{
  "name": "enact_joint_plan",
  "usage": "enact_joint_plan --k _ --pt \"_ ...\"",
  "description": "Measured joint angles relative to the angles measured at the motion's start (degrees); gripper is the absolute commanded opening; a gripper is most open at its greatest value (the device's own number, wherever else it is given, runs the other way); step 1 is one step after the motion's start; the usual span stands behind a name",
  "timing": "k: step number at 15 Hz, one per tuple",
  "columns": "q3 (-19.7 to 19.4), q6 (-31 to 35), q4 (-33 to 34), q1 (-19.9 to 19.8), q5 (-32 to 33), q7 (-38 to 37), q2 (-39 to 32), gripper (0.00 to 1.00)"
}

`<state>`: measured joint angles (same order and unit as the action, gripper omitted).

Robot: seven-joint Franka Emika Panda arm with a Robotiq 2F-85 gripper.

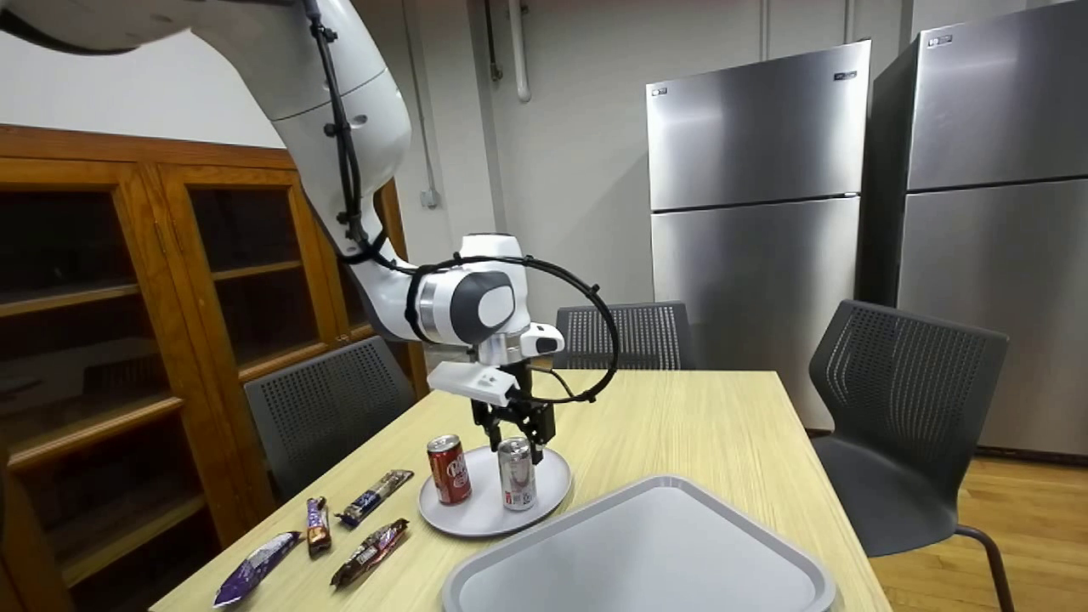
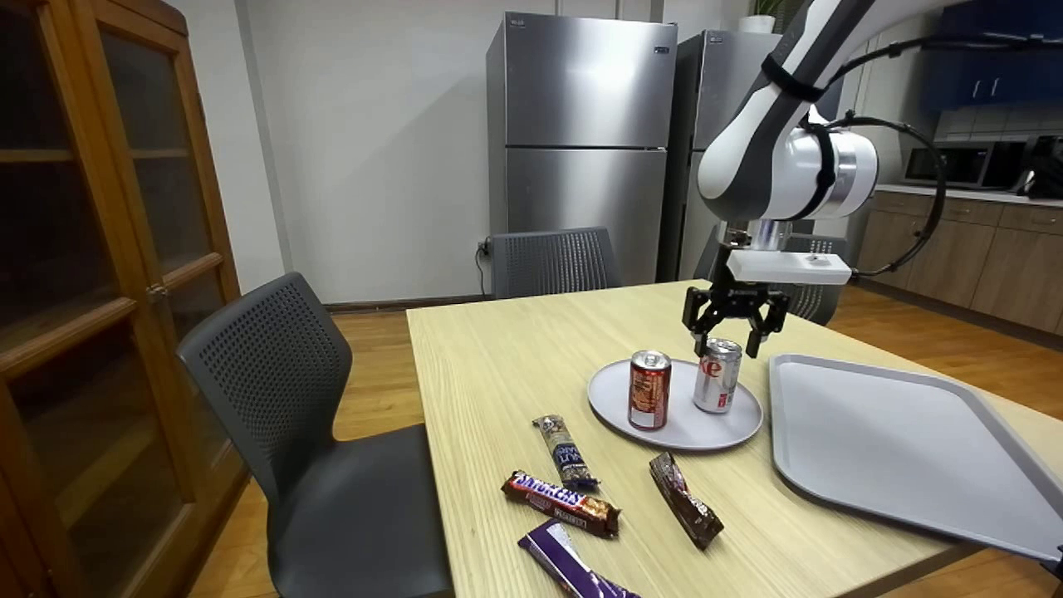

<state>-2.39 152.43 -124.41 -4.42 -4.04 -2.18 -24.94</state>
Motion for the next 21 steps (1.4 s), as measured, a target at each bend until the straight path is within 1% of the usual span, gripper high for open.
enact_joint_plan --k 4,9,14,21 --pt "-0.4 -1.2 0.0 -0.1 0.3 1.4 1.3 1.0" --pt "-0.9 -3.9 0.0 -0.2 0.5 2.1 4.6 1.0" --pt "-2.3 -5.9 -1.3 -0.2 2.6 2.1 8.4 1.0" --pt "-3.0 -12.1 -4.2 -0.2 4.7 2.1 13.4 1.0"
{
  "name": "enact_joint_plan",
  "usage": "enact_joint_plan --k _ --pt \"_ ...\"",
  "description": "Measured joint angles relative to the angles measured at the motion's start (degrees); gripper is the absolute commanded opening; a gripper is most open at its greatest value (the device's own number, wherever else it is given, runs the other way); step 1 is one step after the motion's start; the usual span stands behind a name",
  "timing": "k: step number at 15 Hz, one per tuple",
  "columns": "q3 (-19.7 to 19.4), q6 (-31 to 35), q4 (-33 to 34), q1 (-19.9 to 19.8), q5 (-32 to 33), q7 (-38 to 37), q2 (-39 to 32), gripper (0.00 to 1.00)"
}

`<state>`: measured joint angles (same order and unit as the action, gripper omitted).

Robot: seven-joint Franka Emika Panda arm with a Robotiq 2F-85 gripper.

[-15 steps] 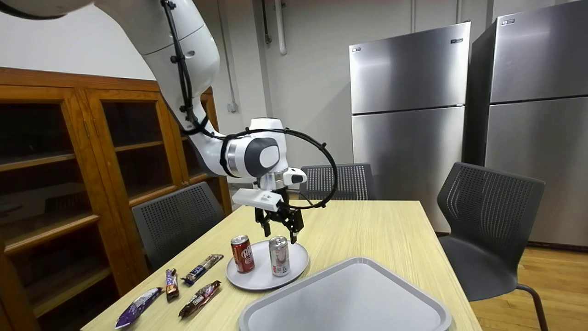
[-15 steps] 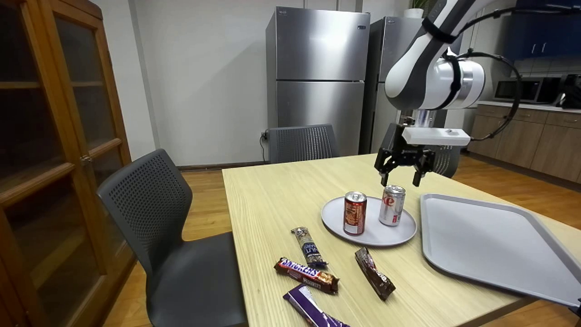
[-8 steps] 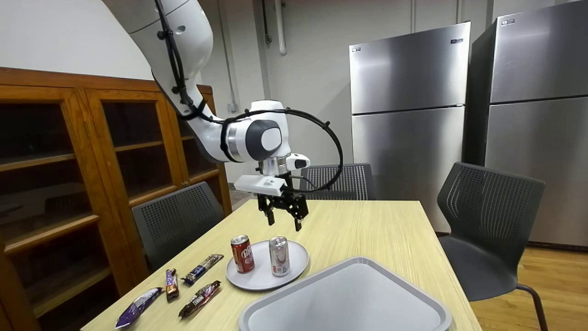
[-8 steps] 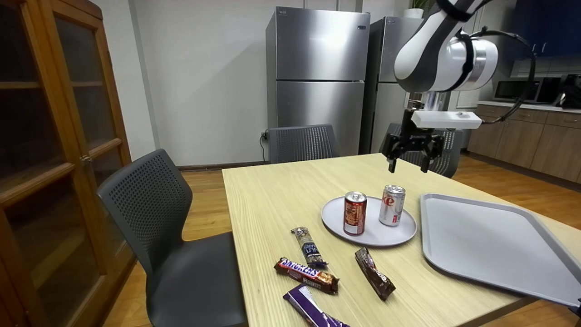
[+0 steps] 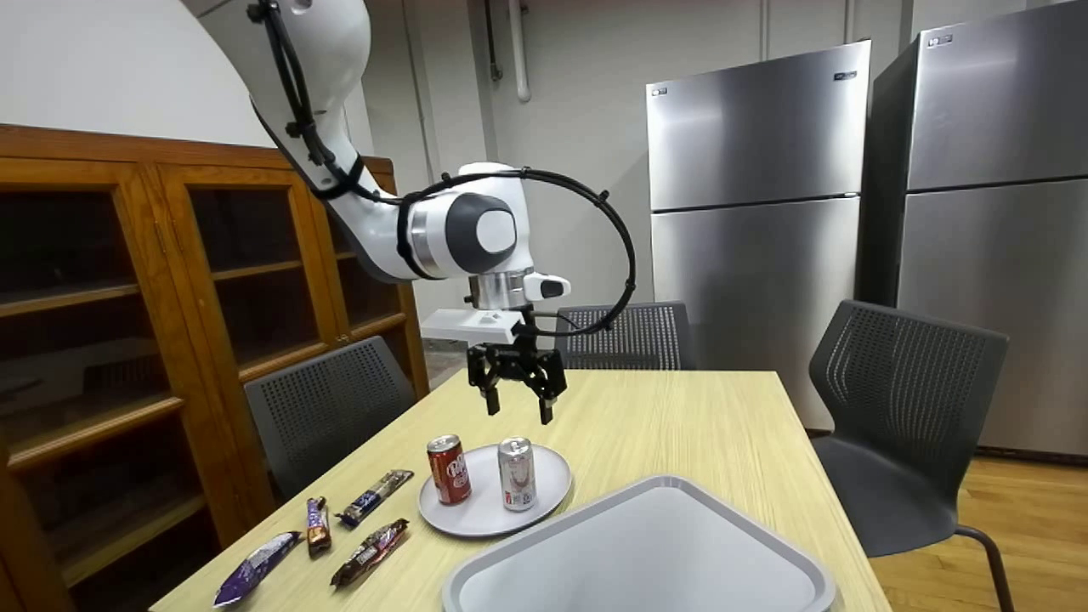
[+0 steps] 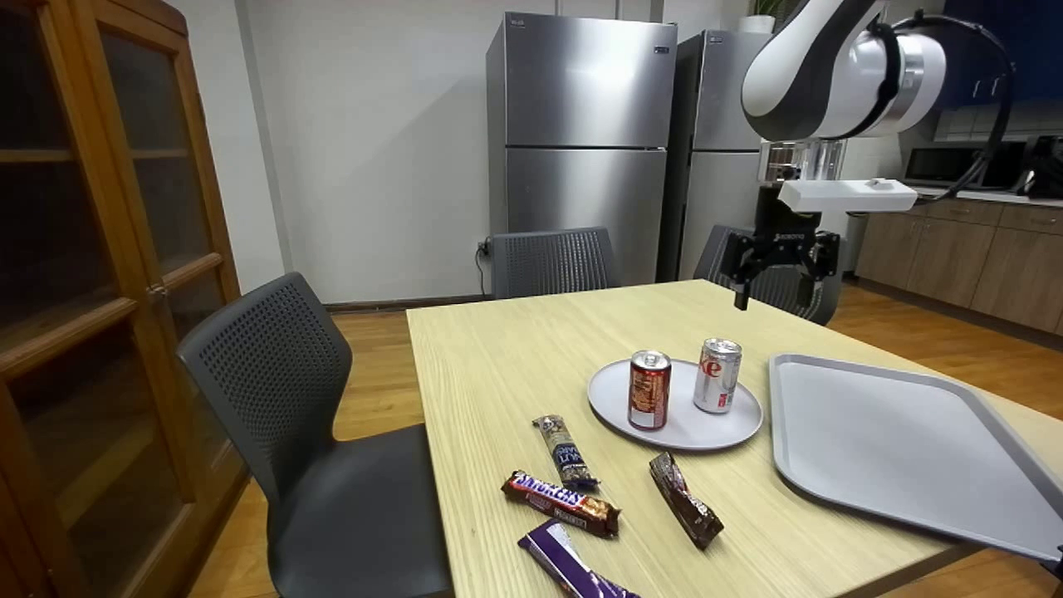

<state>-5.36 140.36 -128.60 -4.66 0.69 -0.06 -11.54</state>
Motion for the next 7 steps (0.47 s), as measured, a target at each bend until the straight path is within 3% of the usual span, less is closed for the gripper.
enact_joint_plan --k 7 --pt "-0.3 -0.6 -2.3 0.0 1.0 0.0 1.9 1.0"
